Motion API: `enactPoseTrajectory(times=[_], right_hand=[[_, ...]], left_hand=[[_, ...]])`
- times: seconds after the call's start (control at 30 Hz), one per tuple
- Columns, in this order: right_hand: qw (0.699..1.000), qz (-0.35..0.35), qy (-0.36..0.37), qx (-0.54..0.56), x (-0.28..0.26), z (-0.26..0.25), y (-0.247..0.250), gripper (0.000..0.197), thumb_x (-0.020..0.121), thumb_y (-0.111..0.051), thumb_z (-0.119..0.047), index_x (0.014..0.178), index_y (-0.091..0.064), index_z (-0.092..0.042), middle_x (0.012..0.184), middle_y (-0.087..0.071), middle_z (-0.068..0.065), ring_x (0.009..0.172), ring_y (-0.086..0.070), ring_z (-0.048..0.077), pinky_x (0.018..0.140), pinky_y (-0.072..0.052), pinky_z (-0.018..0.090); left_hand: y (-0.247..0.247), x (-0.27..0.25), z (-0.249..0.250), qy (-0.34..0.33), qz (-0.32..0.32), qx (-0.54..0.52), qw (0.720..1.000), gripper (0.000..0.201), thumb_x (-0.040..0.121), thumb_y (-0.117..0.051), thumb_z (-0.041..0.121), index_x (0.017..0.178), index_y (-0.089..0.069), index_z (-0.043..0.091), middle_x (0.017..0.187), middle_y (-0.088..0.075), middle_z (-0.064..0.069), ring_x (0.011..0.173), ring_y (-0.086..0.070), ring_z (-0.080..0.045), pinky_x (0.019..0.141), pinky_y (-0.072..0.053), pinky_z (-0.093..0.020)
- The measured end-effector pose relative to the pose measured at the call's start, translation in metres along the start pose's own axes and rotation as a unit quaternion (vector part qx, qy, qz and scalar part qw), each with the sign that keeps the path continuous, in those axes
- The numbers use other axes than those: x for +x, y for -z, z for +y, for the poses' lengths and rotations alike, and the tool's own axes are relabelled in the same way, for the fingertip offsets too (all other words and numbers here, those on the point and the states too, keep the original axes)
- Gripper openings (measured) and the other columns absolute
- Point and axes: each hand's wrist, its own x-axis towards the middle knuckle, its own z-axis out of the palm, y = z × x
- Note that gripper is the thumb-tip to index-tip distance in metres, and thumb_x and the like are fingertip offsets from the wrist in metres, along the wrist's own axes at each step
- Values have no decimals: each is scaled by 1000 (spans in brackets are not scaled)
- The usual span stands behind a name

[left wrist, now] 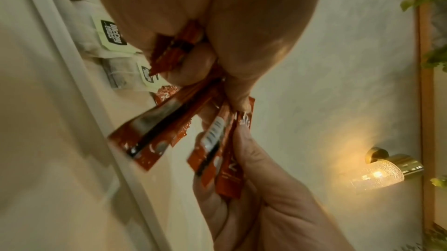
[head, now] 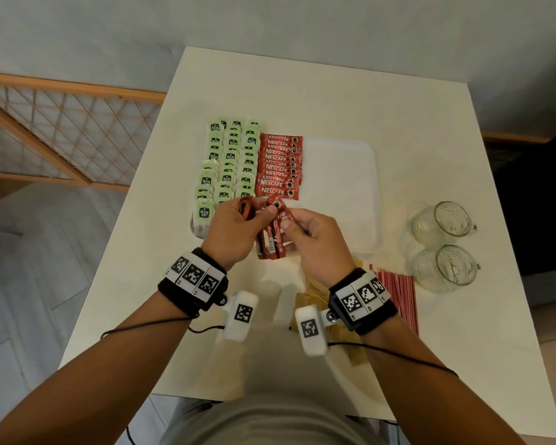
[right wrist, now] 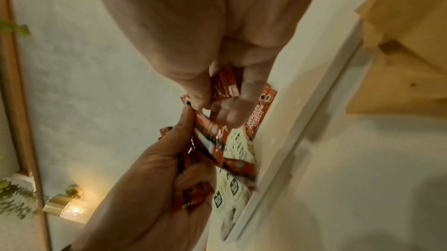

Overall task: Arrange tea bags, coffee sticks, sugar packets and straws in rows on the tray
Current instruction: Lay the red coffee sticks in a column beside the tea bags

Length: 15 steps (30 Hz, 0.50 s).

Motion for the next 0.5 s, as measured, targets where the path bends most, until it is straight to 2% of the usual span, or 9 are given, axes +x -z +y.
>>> enactPoseTrajectory(times=[0.07,0.13,0.23,0.3,0.37,0.43,0.5], right_hand=[[999,24,-30,15,2,0,2,16,102,-59,-14,105,-74,-21,95,-79,-2,83,-76,17,71,-62,32],[998,42,-44,11,5,1,5,14,102,-59,-15,100,-73,-15,91,-78,0,75,-74,13,66,-60,28],[998,36,-54,-8,10,5,7,17,102,-59,-16,96,-73,-9,86,-76,5,65,-66,11,60,-56,27],[998,17,-57,-23,11,7,6,19,102,-59,-19,93,-74,-12,82,-74,4,61,-61,11,58,-52,27],[997,-1,-59,-47,12,8,6,18,102,-59,-22,92,-74,-20,72,-67,2,59,-56,10,59,-48,27],[996,-13,-55,-73,13,9,6,17,102,-59,-25,95,-75,-26,63,-57,-3,55,-50,7,59,-43,24],[996,-14,-49,-76,15,10,7,15,101,-61,-26,100,-76,-27,61,-54,-9,53,-45,4,57,-40,21]], left_hand=[[2,0,2,4,19,6,1000,11,96,-64,11,93,-69,1,72,-69,-3,45,-56,3,50,-42,-9],[5,2,2,12,29,27,999,21,98,-62,18,97,-70,-2,70,-68,-8,39,-49,2,45,-37,-8],[10,7,-4,39,32,60,997,26,102,-56,23,94,-69,2,54,-59,8,39,-43,-1,44,-37,-16],[10,8,-6,49,28,63,996,28,104,-52,23,93,-67,2,63,-62,4,44,-47,-3,49,-42,-23],[10,9,-4,63,22,48,997,26,104,-50,20,96,-67,3,75,-68,0,47,-51,-2,50,-46,-21],[9,9,-4,70,14,38,997,24,104,-51,21,91,-64,5,68,-63,0,46,-48,-6,47,-43,-23],[10,10,-3,56,6,45,997,30,102,-53,28,82,-61,6,60,-55,0,46,-45,-11,50,-40,-26]])
